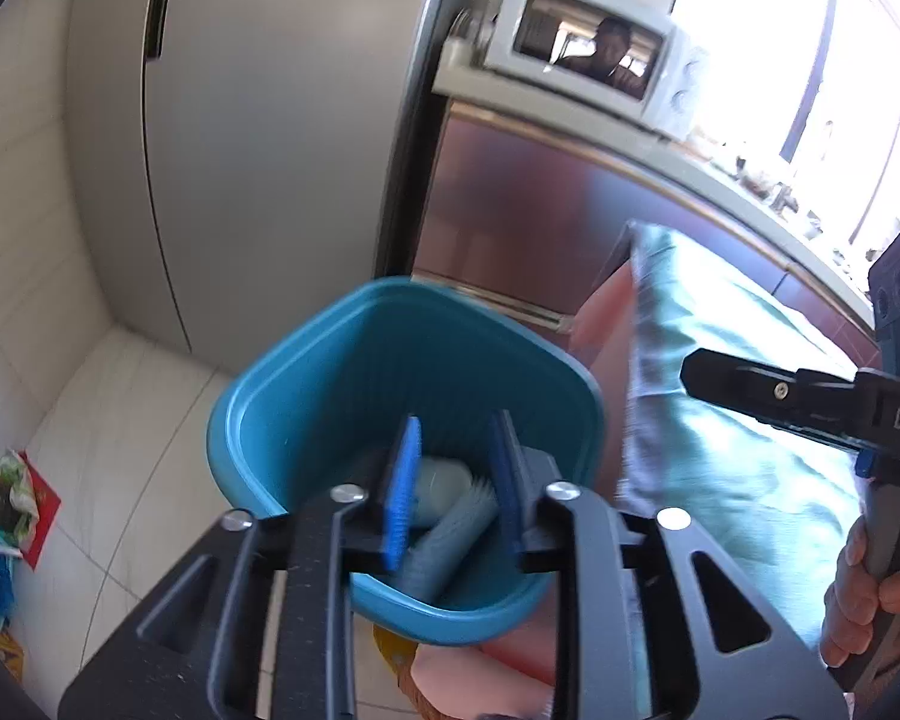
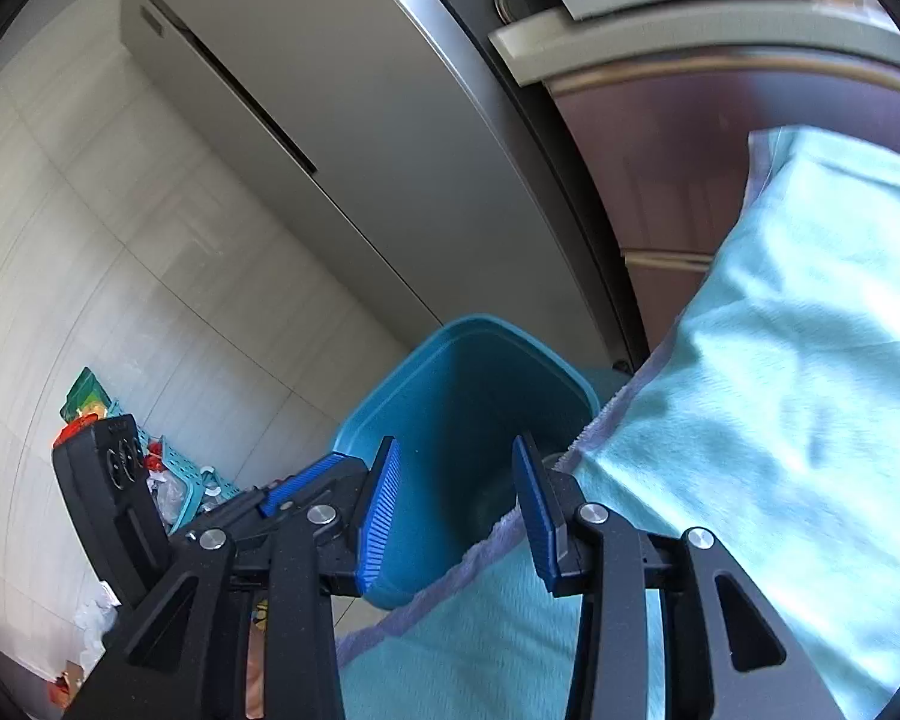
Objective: Collect trash
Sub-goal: 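Carry the cup and foam net to the teal bin and release both, then return both tools to the table and grasp another foam net with the right tool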
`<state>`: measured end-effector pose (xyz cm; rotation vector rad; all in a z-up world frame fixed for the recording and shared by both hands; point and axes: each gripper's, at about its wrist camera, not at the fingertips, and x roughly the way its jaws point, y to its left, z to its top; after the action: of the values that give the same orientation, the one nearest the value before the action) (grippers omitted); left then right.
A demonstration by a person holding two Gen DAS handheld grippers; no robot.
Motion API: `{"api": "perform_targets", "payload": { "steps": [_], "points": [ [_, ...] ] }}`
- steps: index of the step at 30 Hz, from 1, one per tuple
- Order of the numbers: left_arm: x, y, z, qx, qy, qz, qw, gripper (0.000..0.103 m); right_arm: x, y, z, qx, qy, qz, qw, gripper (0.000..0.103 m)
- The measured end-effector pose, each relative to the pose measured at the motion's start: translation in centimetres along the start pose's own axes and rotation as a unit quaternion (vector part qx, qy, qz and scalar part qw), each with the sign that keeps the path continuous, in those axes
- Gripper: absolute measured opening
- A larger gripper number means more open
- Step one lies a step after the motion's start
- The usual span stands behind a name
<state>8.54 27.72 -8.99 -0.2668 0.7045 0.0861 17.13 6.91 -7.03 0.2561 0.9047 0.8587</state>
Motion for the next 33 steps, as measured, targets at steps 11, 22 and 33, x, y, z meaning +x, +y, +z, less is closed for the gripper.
{"api": "perform_targets", "payload": {
  "steps": [11,22,33],
  "points": [
    [-7.4,-8.2,-0.9,0.095,-0.067,-0.093,0.9889,0.062,-13.2,-0.3,-4.8,-0.067,-0.099,-0.043,0.992,0.053],
    [-8.5,-21.0,-6.2,0.200,-0.020,-0.228,0.9526,0.065,-26.7,-5.7,-13.0,-0.001,-0.194,-0.184,0.964,0.054],
    [-7.0,-28.7,-9.4,0.259,0.017,-0.283,0.9231,0.065,-32.8,-10.8,-18.9,0.060,-0.226,-0.292,0.927,0.056]
  ]
}}
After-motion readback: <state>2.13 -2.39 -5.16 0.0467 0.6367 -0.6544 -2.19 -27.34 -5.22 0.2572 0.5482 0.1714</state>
